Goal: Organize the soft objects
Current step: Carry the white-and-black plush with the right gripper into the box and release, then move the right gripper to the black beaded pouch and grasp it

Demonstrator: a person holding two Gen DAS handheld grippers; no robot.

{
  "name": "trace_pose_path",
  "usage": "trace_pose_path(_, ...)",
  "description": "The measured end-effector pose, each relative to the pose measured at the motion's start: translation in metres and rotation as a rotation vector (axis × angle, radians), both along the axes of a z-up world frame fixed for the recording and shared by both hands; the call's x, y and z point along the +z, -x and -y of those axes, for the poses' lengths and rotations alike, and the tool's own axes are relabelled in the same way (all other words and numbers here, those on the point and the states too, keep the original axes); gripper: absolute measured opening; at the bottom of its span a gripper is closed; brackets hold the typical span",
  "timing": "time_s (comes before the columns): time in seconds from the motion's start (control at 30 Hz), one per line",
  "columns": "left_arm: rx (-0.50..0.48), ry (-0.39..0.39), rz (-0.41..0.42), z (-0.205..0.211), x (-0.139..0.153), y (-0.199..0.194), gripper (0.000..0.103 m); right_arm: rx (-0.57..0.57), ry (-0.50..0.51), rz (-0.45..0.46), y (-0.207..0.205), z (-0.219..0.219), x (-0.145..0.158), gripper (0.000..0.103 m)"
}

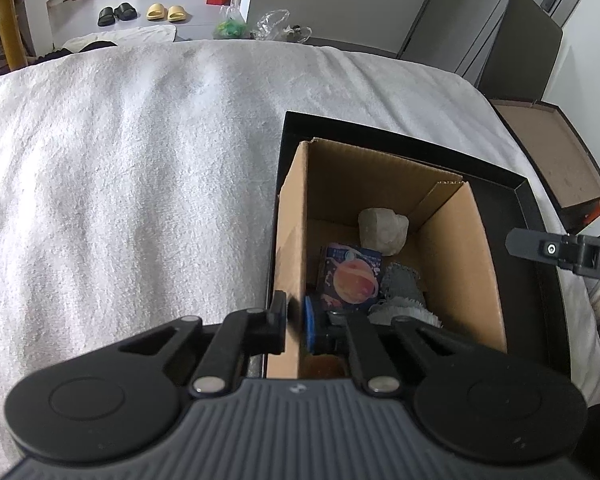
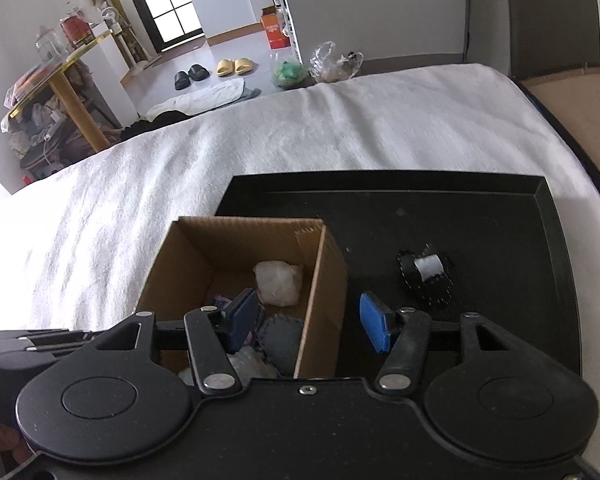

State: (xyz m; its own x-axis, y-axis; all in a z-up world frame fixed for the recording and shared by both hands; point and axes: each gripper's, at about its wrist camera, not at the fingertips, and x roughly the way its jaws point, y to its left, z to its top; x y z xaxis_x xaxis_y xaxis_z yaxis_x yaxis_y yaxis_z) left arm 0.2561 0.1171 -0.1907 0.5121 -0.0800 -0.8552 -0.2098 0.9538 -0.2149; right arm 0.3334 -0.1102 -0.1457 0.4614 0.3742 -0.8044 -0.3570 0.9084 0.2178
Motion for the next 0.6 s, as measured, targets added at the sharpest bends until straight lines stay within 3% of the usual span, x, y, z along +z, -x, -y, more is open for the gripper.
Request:
trace_pose_path(0.43,-0.004,-0.075,-0.056,0.009,0.000,-0.010,0.017,-0.050,-0.036,-0.030,-0.010,0.034,-0.019,0.057)
trace_pose_path(0.53,0.007,-0.092,-0.070,0.010,-0.001,-0.015,0.029,-0.064,-0.044,-0.041,-0.015,0.043,-0.026,0.057)
trace_pose_path(0.6,0.012,-0.102,-0.074,0.011,0.000,-0.018,0.042,-0.070,-0.050,-0.048,-0.019,0.048,-0.032,0.057)
